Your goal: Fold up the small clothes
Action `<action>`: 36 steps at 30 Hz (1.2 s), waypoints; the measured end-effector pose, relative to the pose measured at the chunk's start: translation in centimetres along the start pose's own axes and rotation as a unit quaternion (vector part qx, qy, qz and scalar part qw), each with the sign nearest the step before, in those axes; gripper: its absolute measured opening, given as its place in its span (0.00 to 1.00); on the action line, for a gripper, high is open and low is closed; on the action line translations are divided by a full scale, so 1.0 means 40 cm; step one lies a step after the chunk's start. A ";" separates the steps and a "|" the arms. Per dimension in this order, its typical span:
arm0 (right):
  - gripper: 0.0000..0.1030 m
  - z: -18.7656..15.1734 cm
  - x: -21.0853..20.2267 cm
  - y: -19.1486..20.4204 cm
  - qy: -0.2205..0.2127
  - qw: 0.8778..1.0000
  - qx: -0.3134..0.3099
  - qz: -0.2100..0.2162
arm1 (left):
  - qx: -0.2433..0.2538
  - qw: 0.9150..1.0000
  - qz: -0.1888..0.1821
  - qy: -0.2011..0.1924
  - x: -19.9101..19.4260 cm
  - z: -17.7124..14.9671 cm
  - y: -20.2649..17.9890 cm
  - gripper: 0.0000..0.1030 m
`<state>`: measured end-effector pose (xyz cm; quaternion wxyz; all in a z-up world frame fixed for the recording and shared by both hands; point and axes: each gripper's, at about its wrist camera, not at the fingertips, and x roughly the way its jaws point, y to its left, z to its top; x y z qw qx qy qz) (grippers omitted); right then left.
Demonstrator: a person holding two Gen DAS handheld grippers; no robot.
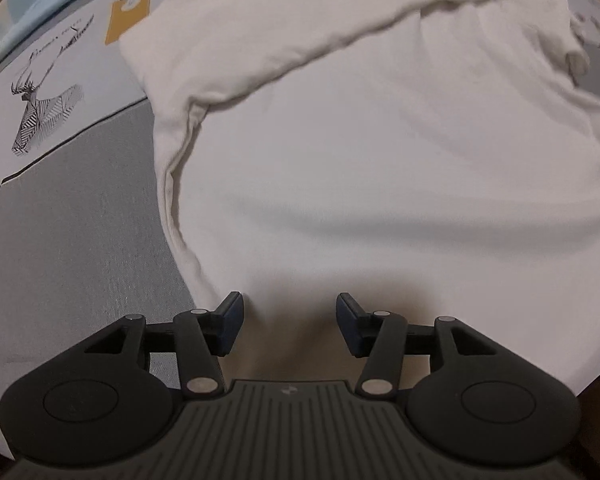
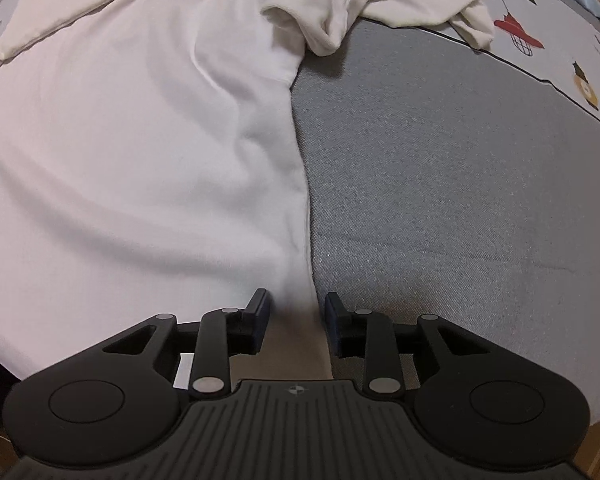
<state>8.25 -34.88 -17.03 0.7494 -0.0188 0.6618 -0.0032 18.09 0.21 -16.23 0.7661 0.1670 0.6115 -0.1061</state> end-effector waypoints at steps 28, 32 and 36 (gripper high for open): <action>0.02 0.119 -0.190 -0.257 -0.310 0.916 0.249 0.051 | -0.063 0.986 -0.016 -0.153 -0.157 0.139 -0.022 0.19; 0.05 0.188 -0.121 -0.318 -0.297 0.902 0.298 0.096 | -0.057 0.986 -0.017 -0.153 -0.156 0.153 -0.025 0.20; 0.06 0.283 -0.066 -0.327 -0.290 0.905 0.292 0.111 | -0.057 0.987 -0.013 -0.151 -0.149 0.172 -0.011 0.20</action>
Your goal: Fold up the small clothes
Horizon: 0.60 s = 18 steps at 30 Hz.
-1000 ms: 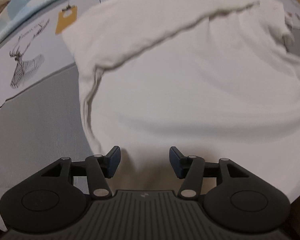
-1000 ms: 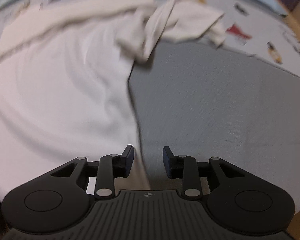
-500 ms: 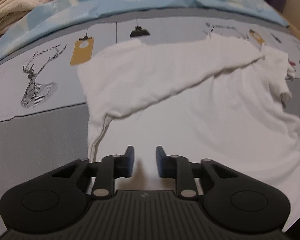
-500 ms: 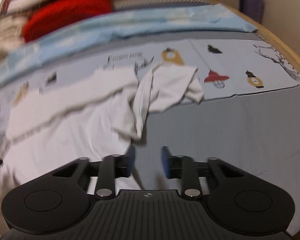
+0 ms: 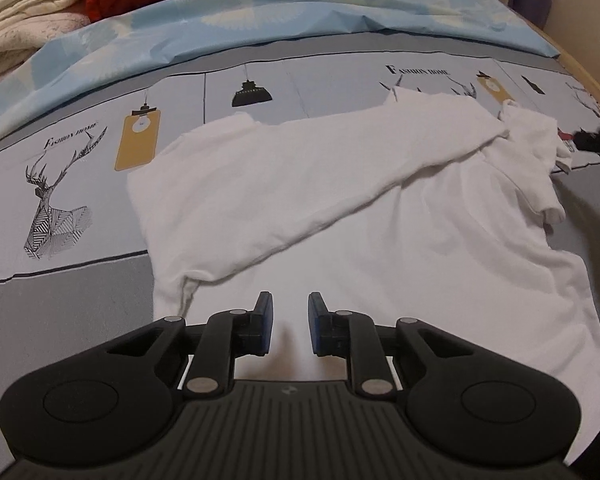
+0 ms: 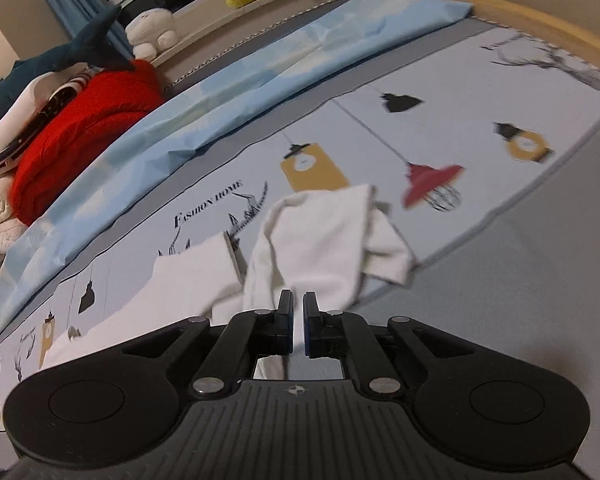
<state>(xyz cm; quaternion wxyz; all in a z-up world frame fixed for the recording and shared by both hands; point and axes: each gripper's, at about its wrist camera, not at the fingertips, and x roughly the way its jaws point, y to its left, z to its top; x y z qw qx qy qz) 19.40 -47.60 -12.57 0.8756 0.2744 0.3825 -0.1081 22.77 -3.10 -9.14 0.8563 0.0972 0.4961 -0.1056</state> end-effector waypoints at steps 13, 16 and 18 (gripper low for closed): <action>0.28 0.096 0.280 0.092 0.031 0.999 -0.010 -0.007 | -0.008 1.000 0.003 0.008 0.018 0.037 0.030 0.23; 0.28 0.096 0.322 0.098 0.045 0.998 -0.029 -0.023 | -0.005 1.000 0.004 0.011 0.023 0.037 0.025 0.23; 0.12 0.092 0.349 0.105 0.058 0.996 -0.053 -0.048 | -0.003 1.000 0.005 0.014 0.028 0.038 0.022 0.23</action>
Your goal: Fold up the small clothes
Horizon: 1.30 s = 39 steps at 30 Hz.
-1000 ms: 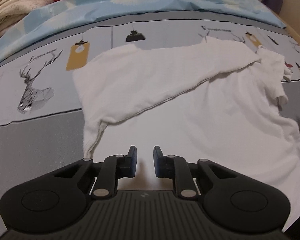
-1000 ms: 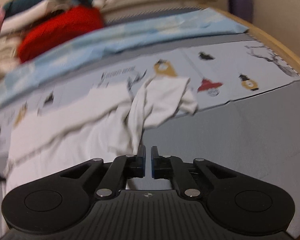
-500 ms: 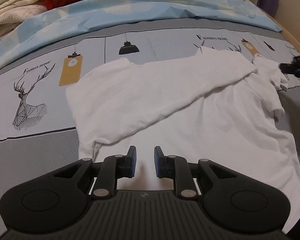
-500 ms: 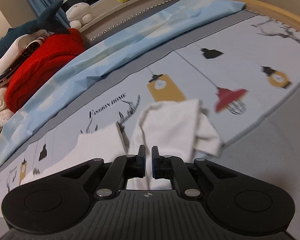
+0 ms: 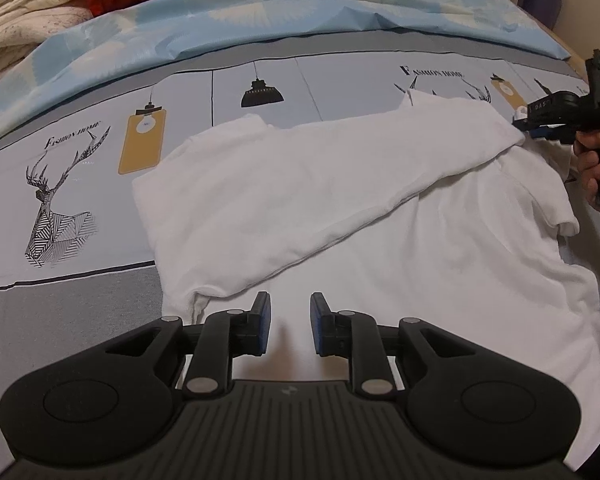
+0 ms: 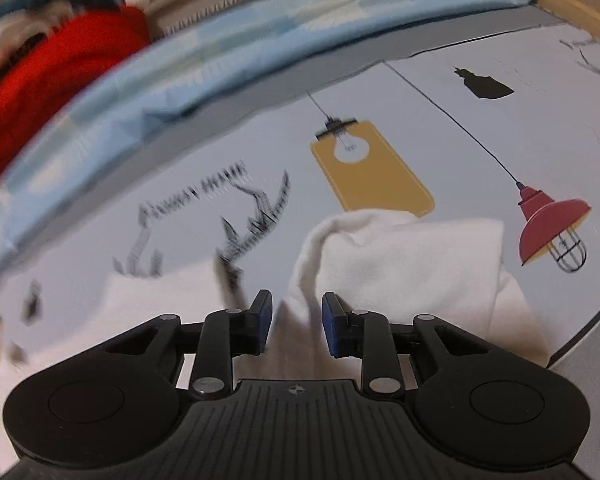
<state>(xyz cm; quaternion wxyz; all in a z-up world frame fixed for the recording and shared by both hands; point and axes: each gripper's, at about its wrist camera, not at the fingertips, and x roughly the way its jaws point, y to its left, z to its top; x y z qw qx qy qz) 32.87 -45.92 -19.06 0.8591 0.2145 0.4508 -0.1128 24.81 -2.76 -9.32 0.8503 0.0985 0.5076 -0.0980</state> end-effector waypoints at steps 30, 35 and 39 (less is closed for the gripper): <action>0.09 -0.083 -0.341 -0.678 -0.108 0.892 0.369 -0.237 | 0.014 1.000 0.005 -0.009 0.008 0.026 -0.038 0.25; 0.20 -0.082 -0.330 -0.750 -0.104 0.924 0.352 -0.110 | 0.029 1.000 0.012 -0.004 0.029 0.032 -0.052 0.26; 0.32 -0.049 -0.272 -0.702 -0.072 0.964 0.251 -0.057 | 0.031 0.999 0.015 0.001 0.041 0.035 -0.058 0.26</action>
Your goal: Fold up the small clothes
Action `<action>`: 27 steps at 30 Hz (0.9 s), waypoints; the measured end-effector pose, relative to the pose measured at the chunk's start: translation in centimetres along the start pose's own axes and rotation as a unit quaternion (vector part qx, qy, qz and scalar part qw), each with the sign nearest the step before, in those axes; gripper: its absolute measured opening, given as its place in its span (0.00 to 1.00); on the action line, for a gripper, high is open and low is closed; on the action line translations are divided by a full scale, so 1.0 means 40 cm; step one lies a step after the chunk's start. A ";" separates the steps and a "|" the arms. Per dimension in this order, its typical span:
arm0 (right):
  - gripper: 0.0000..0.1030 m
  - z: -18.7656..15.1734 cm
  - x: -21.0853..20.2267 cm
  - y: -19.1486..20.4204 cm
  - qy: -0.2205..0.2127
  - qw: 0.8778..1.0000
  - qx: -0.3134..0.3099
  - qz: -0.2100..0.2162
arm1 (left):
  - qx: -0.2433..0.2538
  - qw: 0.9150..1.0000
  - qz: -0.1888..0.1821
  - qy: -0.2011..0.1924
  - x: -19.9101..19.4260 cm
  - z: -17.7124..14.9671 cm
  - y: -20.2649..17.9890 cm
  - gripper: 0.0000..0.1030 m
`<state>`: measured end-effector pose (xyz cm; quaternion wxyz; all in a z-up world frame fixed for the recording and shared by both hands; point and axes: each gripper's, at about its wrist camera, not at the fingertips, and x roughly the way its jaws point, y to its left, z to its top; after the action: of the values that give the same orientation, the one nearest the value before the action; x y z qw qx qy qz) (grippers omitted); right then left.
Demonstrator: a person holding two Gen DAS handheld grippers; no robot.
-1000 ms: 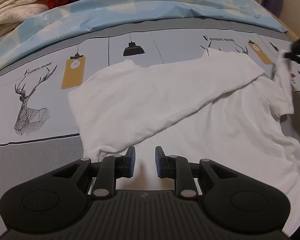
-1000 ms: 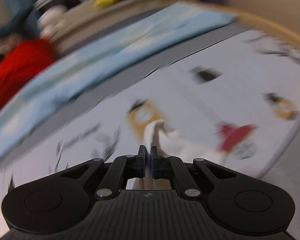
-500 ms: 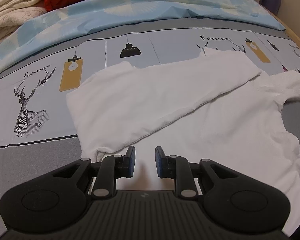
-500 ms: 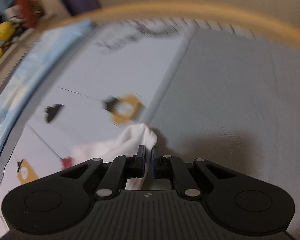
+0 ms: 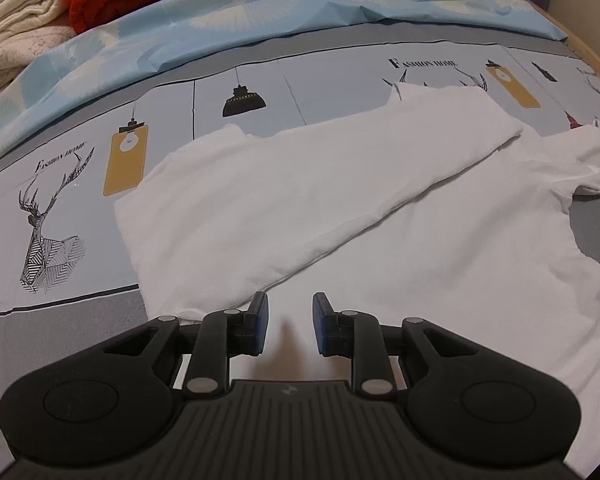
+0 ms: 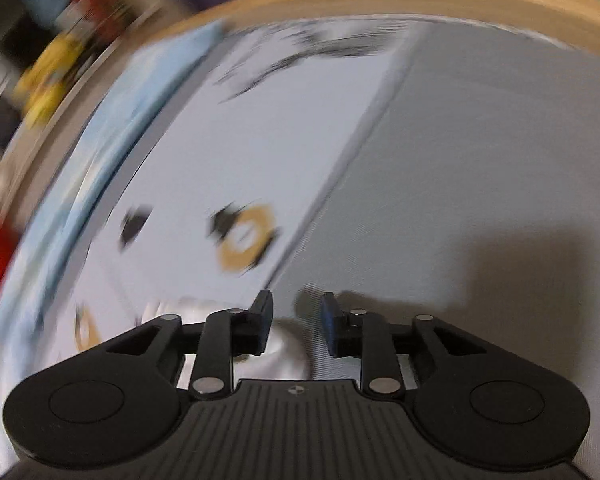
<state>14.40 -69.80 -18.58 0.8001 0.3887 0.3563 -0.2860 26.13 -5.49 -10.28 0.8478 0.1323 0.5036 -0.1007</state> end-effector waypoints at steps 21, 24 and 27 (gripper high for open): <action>0.30 0.049 -0.115 -0.049 -0.140 0.981 0.129 -0.031 | 0.021 1.000 -0.011 -0.006 0.008 0.025 -0.060 0.26; 0.30 0.032 -0.072 -0.121 -0.094 0.976 0.188 -0.060 | 0.023 1.000 -0.012 -0.005 0.011 0.028 -0.065 0.26; 0.32 0.042 -0.057 -0.127 -0.095 0.979 0.180 -0.030 | 0.024 1.000 -0.012 -0.004 0.013 0.027 -0.070 0.26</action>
<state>9.92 -73.50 -18.13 0.7383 0.4868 0.2329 -0.4045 26.43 -8.52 -10.57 0.8453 0.1463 0.4988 -0.1234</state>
